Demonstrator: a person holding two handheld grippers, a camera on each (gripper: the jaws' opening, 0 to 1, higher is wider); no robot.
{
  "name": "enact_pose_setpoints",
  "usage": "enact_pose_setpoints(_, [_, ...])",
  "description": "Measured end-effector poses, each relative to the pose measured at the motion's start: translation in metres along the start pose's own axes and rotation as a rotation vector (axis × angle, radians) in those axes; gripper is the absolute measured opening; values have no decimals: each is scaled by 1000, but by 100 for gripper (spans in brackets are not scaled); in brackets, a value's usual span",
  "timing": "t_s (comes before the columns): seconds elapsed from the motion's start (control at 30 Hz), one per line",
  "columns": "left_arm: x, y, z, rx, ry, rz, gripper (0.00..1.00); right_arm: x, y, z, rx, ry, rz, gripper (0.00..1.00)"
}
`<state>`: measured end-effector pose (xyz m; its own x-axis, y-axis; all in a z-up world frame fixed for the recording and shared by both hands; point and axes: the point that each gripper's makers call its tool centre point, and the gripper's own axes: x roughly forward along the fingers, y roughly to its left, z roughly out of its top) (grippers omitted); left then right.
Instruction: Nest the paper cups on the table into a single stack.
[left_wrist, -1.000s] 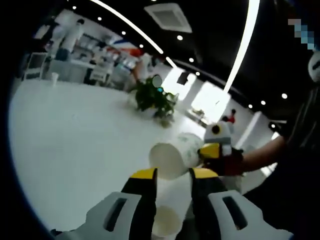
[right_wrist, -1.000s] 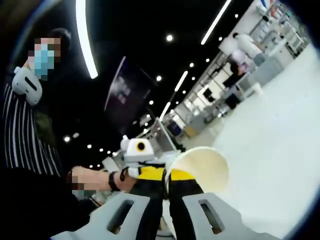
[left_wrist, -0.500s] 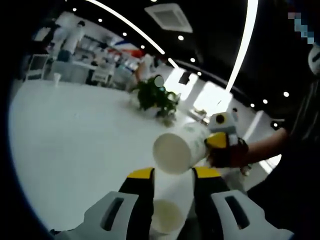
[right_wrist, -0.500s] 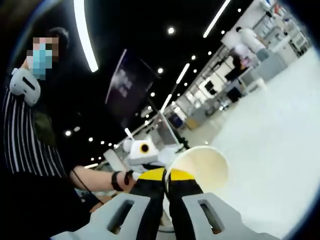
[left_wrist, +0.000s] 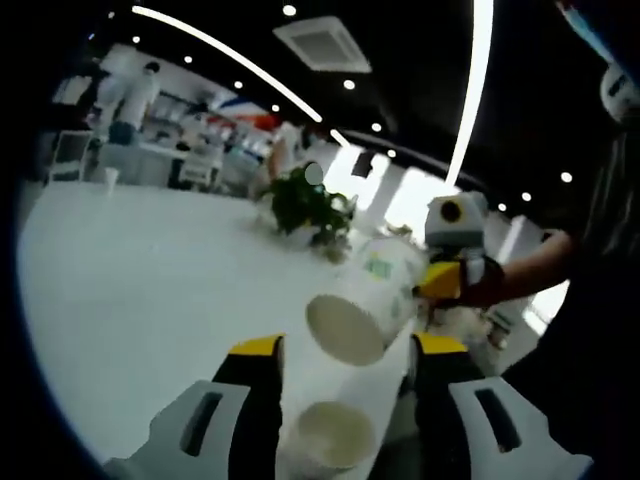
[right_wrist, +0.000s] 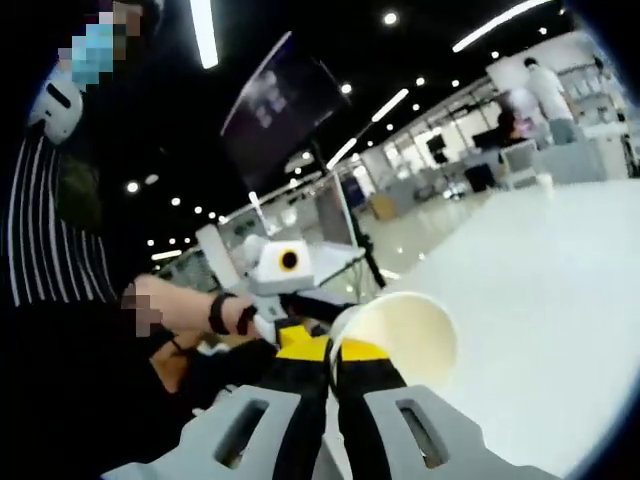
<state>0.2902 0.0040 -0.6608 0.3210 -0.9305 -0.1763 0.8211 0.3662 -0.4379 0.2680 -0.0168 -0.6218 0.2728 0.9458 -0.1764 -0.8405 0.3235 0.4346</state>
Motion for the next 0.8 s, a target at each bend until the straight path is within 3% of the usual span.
enact_pose_setpoints(0.27, [-3,-3,-13,79,19,7,55,1,-5,-5,-15,65,-32,0])
enact_pose_setpoints(0.4, [-5,0,-16,104,2,26,67,2,-4,-12,-28,106,-39,0])
enact_pose_setpoints(0.57, [-8,-3,-21,136,17,35,72,3,-1,-17,-65,150,-43,0])
enact_pose_setpoints(0.8, [-10,2,-16,225,-17,80,89,5,-1,-17,-109,194,-45,0])
